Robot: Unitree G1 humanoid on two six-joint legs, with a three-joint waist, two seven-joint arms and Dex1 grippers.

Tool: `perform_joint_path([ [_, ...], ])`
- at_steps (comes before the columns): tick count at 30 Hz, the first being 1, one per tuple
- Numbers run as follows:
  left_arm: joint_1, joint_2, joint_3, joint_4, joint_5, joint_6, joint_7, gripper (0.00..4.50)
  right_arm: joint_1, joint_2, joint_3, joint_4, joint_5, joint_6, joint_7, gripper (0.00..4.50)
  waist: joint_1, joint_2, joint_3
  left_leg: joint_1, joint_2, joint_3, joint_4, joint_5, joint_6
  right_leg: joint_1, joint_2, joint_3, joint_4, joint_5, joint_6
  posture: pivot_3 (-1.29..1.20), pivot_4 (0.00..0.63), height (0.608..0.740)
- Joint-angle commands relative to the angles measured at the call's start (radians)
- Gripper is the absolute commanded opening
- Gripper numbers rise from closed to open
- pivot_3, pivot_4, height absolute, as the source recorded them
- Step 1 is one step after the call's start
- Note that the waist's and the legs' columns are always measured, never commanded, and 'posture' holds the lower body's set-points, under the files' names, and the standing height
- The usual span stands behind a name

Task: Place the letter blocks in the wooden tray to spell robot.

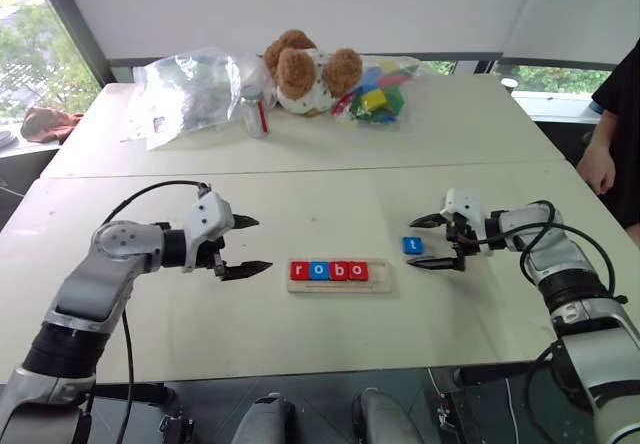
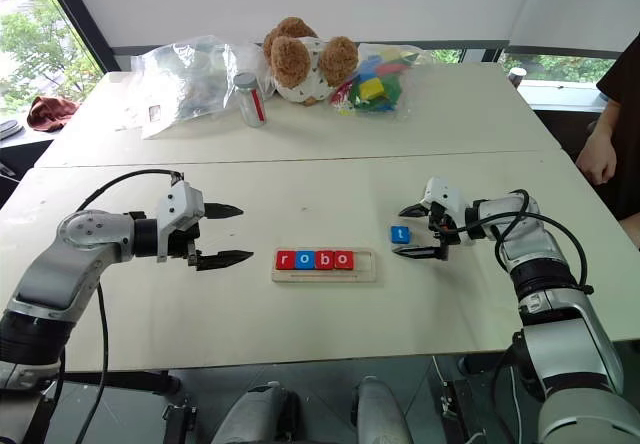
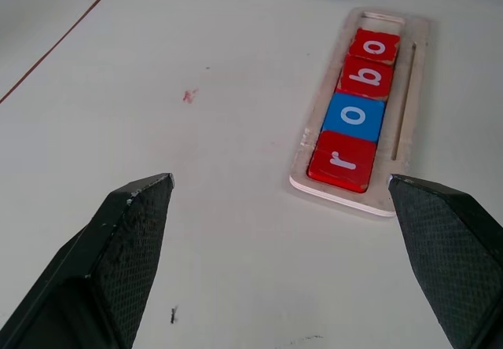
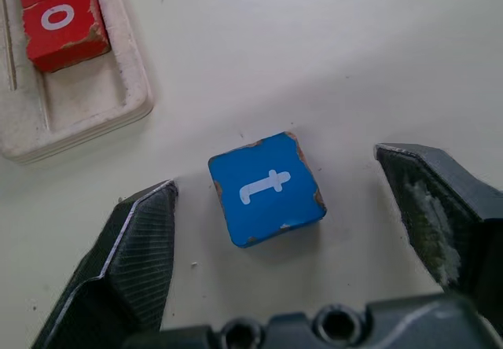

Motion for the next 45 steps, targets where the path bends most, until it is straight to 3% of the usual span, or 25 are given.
perform_joint_path([
  [1,0.002,0.016,0.037,-0.045,-0.017,0.009,0.014,4.5,-0.027,0.003,-0.011,0.033,-0.006,-0.037,0.017,2.61,-0.001,0.0,0.0,0.0,0.0,0.0,0.0,0.0,0.0,0.0,0.0,0.0,0.0,0.0,0.0,0.0,0.15,0.74],
  [4,0.005,0.02,0.034,-0.043,-0.017,0.008,0.018,4.5,-0.025,0.005,-0.019,0.026,0.0,-0.043,0.023,1.13,-0.001,0.0,0.0,0.0,0.0,0.0,0.0,0.0,0.0,0.0,0.0,0.0,0.0,0.0,0.0,0.0,0.15,0.74],
  [8,-0.002,0.023,0.017,-0.023,-0.008,-0.006,0.011,4.5,-0.014,-0.005,-0.04,-0.093,0.041,0.033,0.033,1.14,0.0,0.0,0.0,0.0,0.0,0.0,0.0,0.0,-0.001,0.0,0.0,0.0,0.0,0.0,0.0,0.0,0.15,0.74],
  [14,-0.026,0.006,-0.018,0.02,0.005,-0.032,-0.007,4.5,0.123,-0.048,-0.01,-0.537,0.104,0.268,0.09,1.14,0.005,0.001,0.0,0.0,0.0,-0.001,-0.001,0.0,-0.001,-0.001,0.0,0.0,0.001,0.0,0.0,0.0,0.15,0.74],
  [18,-0.035,-0.015,-0.04,0.044,0.022,-0.052,-0.009,4.5,0.188,-0.056,0.005,-0.692,0.132,0.377,0.093,1.14,0.005,0.001,0.0,-0.001,0.0,-0.001,0.0,0.0,0.0,-0.001,-0.001,0.0,0.0,0.0,0.0,0.0,0.15,0.74],
  [38,0.006,-0.026,-0.028,0.008,0.013,-0.047,0.017,4.5,0.124,0.014,0.084,-0.496,0.014,0.2,0.013,1.14,0.003,0.001,0.0,-0.001,0.0,-0.001,0.0,0.0,0.0,-0.001,0.0,0.0,0.001,0.0,0.0,0.0,0.15,0.74],
  [45,-0.004,-0.023,-0.029,0.024,0.017,-0.057,0.01,4.5,0.142,0.035,0.087,-0.555,0.042,0.25,0.023,1.14,0.003,0.001,0.0,-0.001,0.0,-0.001,0.0,0.0,0.0,-0.001,0.0,0.0,0.001,0.0,0.0,0.0,0.15,0.74],
])
